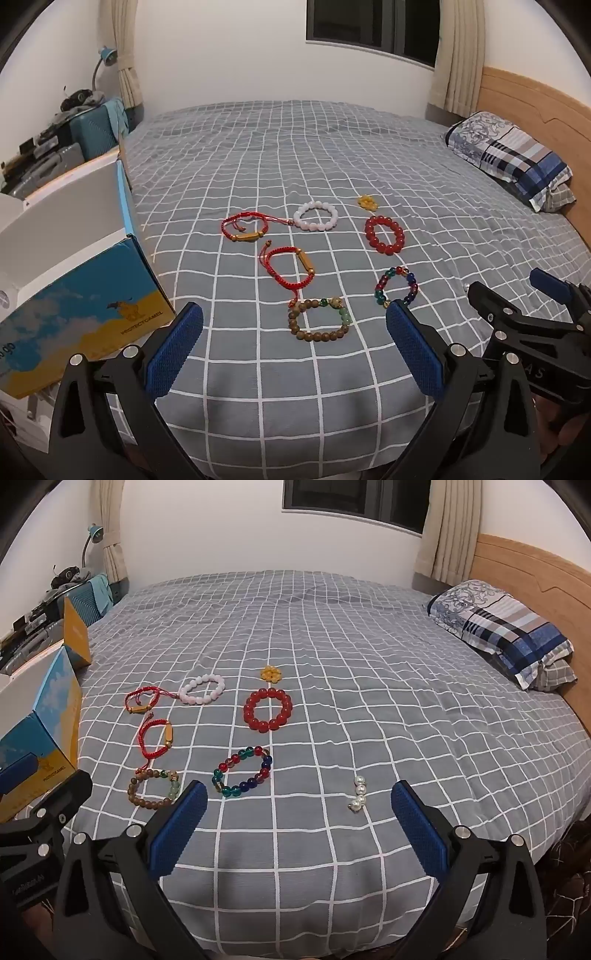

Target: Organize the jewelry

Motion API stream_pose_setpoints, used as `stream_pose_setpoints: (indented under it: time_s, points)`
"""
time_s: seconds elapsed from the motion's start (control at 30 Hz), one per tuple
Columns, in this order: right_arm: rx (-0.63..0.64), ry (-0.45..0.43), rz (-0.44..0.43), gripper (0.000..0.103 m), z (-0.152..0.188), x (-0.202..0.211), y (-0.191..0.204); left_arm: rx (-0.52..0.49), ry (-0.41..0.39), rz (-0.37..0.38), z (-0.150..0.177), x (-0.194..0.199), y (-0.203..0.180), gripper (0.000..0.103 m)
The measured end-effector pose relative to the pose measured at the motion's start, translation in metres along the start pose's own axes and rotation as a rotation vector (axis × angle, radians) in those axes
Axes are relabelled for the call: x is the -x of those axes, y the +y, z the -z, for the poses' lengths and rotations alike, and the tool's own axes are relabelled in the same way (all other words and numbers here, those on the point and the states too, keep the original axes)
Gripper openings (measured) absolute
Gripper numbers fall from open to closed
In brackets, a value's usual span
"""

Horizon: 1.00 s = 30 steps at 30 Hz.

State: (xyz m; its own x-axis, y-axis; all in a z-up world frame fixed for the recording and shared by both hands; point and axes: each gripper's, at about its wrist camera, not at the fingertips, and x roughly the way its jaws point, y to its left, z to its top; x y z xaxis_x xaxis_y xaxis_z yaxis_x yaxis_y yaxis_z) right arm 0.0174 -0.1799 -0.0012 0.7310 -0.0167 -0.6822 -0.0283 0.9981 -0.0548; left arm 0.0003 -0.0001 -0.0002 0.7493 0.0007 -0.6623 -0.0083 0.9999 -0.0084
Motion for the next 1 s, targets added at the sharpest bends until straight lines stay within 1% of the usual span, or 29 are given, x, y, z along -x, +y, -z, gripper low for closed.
stream_pose_setpoints:
  time_s: [0.17,0.27,0.37,0.43,1.0]
  points:
    - [0.000,0.002,-0.002,0.096,0.000,0.000,0.001,-0.008,0.006,-0.007,0.000,0.000,-0.002,0.097]
    - [-0.001,0.001,-0.004,0.096,0.000,0.000,0.001,0.005,0.011,-0.008,-0.003,-0.003,0.005,0.097]
    - [-0.002,0.001,-0.005,0.096,0.001,0.000,0.001,0.021,0.030,0.009,-0.006,-0.010,0.011,0.097]
    - [-0.003,0.001,-0.006,0.096,0.001,0.000,0.002,0.034,0.026,0.003,0.001,-0.005,0.008,0.097]
    - [-0.004,-0.002,-0.008,0.096,0.002,0.001,0.004,0.033,0.038,-0.002,0.003,-0.009,0.008,0.097]
